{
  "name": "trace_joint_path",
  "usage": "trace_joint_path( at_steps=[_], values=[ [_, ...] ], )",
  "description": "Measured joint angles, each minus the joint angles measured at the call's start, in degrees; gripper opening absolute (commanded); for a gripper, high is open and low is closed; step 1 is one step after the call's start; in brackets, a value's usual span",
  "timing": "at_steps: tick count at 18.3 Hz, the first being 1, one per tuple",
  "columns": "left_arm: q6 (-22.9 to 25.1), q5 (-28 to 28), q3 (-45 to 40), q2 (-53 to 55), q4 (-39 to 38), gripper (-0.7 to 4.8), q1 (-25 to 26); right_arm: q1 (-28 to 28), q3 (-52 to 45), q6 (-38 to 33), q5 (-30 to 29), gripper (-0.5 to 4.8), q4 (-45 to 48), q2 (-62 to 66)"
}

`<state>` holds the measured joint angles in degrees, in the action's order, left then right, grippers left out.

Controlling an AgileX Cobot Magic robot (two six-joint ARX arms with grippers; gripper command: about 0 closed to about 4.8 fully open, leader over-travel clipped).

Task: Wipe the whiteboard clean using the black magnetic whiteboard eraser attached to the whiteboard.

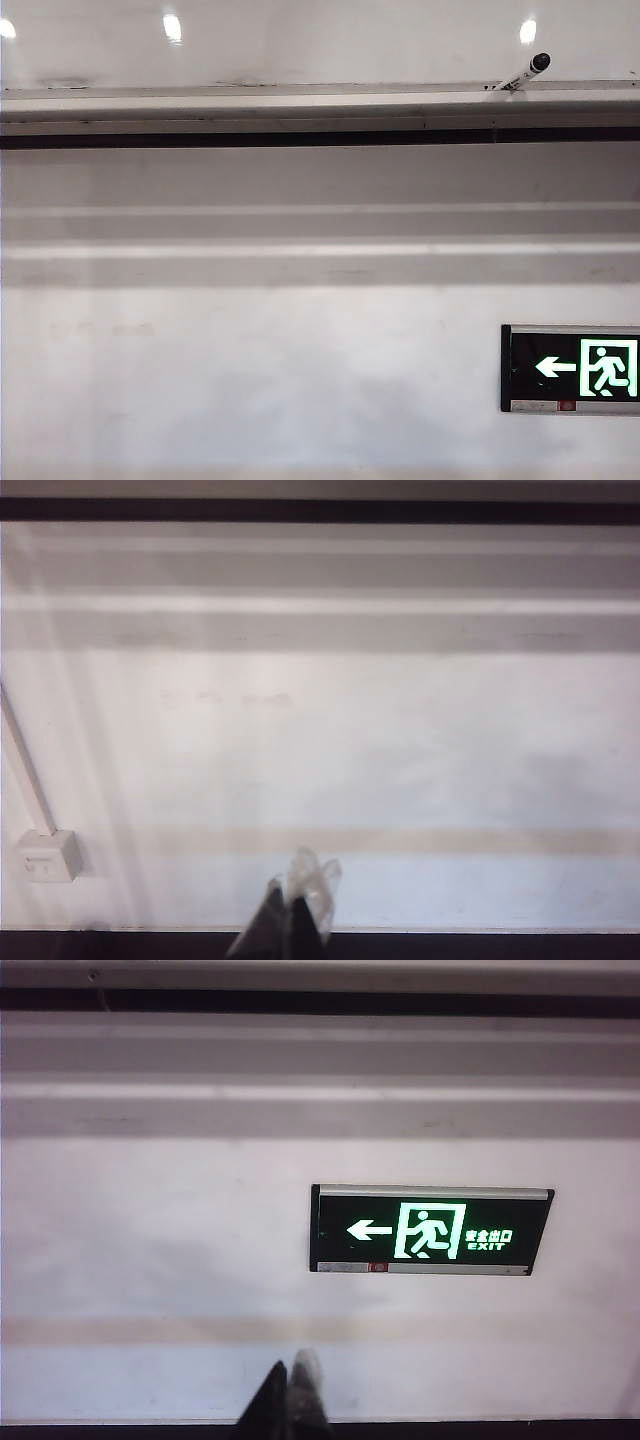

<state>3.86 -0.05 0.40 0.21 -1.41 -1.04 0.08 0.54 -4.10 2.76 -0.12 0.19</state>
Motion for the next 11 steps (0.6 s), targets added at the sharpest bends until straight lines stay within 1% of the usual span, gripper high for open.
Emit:
trace_joint_path(
  at_steps=[3, 7, 8, 9, 11],
  values=[
    [0.00, 0.00, 0.00, 0.02, 0.33, -0.06, 0.00, 0.00, 0.96, 0.00, -1.40, -0.01, -0.66, 0.00],
    [0.00, 0.00, 0.00, 0.00, 0.33, -0.06, 0.00, 0.00, 0.94, 0.02, -1.44, -0.01, -0.81, 0.00],
    [-0.61, 0.00, 0.02, 0.00, 0.37, -0.06, 0.00, 0.00, 1.33, 0.02, -1.42, -0.01, -0.98, 0.02],
    [-2.43, -0.02, 0.15, 0.00, 0.57, -0.06, 0.00, 0.00, 2.47, 0.00, -1.42, -0.01, -1.33, 0.02],
    [-10.58, -1.29, 3.61, 0.04, 1.36, -0.06, 0.00, 0.00, 6.93, 0.00, -1.42, -0.01, -1.05, 0.02]
  ],
)
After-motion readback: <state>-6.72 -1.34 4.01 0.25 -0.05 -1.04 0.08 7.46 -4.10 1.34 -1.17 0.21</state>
